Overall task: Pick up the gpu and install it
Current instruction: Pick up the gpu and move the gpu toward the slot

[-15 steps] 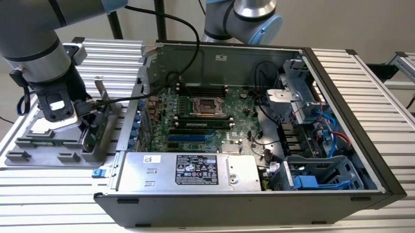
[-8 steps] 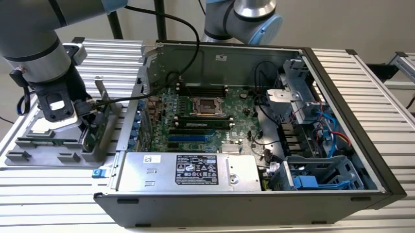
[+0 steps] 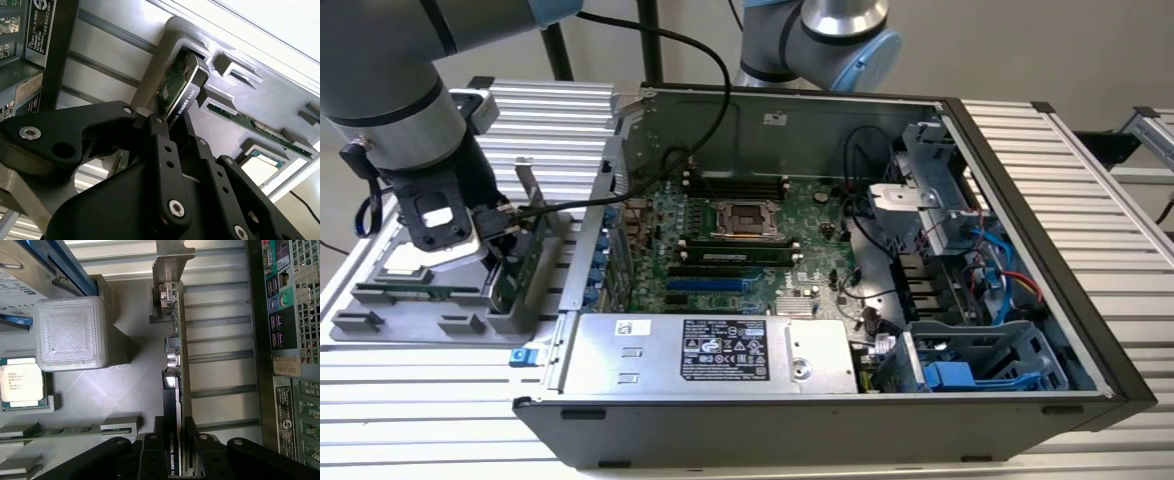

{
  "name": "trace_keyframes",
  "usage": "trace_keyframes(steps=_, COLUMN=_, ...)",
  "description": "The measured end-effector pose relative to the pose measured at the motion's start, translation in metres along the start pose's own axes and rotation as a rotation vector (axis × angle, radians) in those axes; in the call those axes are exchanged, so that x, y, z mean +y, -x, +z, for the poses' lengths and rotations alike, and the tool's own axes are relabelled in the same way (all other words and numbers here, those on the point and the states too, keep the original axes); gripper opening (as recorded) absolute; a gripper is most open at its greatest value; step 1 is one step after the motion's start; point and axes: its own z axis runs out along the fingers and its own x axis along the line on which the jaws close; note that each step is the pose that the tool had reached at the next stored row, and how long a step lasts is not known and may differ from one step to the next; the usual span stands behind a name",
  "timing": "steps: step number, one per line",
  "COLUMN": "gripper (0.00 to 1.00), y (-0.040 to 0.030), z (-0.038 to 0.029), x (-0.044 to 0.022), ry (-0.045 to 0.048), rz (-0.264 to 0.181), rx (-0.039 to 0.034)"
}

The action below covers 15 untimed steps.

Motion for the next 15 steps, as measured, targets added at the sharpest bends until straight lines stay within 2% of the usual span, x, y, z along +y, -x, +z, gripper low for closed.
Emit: trace_keyframes(steps=15, gripper=0.00, y=0.0000, z=0.0004, x=0.0000, ry=0.0000, rz=0.000, rx=0.0001)
